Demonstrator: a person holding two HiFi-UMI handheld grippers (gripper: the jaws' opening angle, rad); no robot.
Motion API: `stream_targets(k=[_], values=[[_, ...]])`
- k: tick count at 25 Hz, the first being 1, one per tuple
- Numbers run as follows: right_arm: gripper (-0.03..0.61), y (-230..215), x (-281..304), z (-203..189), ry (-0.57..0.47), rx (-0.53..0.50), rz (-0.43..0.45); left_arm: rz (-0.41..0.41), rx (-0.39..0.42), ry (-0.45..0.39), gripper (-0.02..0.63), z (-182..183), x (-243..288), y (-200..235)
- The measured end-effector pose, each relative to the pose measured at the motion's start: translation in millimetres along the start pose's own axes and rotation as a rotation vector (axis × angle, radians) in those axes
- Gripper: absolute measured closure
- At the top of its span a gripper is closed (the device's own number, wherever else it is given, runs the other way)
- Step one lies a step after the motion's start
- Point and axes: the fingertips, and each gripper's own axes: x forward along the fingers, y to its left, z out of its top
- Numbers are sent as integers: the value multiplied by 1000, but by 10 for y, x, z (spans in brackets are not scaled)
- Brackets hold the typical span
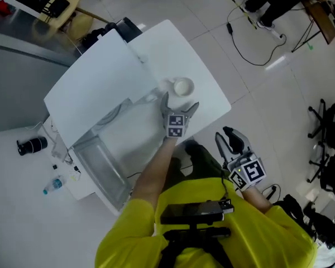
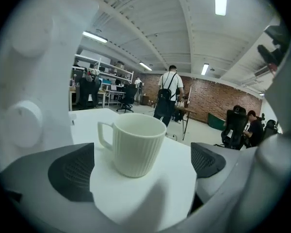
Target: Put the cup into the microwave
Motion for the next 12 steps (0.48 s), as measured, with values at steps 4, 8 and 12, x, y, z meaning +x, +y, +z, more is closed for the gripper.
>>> stream_targets(k=[4, 8, 12], values=[[448, -190, -119, -158, 27, 38, -37, 5, 18, -35, 58, 77, 359, 14], [449, -281, -189, -250, 43, 67, -53, 41, 26, -39, 101, 70, 597, 75], [449, -311, -225, -254, 54, 75, -41, 77, 47, -62, 138, 104, 658, 77]])
